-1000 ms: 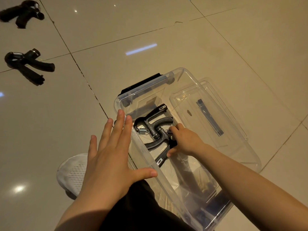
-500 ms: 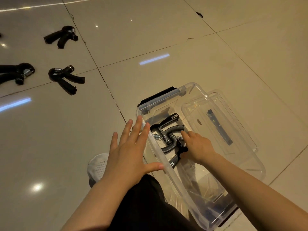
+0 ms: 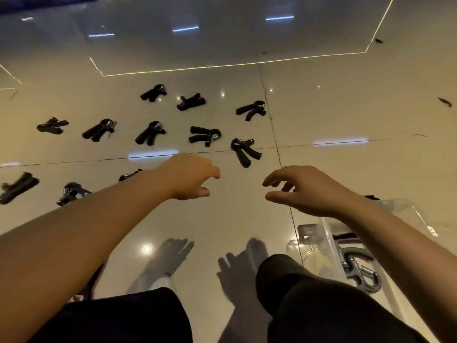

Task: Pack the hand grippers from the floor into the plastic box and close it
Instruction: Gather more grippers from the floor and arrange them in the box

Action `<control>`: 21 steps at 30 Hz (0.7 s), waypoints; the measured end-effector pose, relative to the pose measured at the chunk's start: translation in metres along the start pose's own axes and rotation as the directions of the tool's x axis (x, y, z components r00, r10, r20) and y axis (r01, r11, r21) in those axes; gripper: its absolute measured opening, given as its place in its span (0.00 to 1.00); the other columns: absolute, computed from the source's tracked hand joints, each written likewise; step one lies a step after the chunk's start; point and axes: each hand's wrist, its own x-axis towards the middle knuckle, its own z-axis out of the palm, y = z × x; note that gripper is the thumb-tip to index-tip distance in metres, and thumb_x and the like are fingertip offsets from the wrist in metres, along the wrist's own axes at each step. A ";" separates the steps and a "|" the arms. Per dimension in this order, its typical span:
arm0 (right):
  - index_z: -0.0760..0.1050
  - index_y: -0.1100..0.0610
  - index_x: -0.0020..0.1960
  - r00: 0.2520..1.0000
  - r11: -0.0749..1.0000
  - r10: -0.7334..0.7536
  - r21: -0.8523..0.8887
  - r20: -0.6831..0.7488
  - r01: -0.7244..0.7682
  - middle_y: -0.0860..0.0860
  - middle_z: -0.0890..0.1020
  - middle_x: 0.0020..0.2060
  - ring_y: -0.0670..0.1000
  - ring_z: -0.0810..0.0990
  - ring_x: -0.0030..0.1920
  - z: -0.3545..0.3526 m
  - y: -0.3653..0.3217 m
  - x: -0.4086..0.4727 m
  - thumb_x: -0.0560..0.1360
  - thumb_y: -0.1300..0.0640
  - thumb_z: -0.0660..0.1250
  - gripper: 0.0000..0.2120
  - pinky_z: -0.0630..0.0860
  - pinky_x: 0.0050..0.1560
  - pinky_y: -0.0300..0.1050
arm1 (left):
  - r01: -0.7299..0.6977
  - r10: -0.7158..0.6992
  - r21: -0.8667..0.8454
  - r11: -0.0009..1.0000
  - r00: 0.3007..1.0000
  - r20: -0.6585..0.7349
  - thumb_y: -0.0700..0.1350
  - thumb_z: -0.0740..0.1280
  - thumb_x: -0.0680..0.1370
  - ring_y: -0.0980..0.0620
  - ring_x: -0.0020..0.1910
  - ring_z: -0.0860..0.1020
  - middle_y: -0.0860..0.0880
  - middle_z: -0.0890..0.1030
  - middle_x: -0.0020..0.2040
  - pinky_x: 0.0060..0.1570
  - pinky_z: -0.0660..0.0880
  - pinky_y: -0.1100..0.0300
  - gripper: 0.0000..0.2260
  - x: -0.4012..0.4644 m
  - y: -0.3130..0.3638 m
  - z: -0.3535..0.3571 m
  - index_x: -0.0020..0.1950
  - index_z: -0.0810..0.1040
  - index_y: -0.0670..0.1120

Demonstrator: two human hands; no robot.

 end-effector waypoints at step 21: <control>0.64 0.53 0.70 0.847 0.673 -0.004 -0.625 0.532 0.395 0.52 0.73 0.63 0.54 0.73 0.61 0.064 -0.085 0.209 0.78 0.45 0.60 0.23 0.71 0.56 0.47 | 0.363 -0.346 0.062 0.930 0.806 0.480 0.60 0.59 0.77 0.51 0.59 0.74 0.51 0.73 0.64 0.51 0.72 0.58 0.21 -0.044 -0.182 0.128 0.69 0.66 0.55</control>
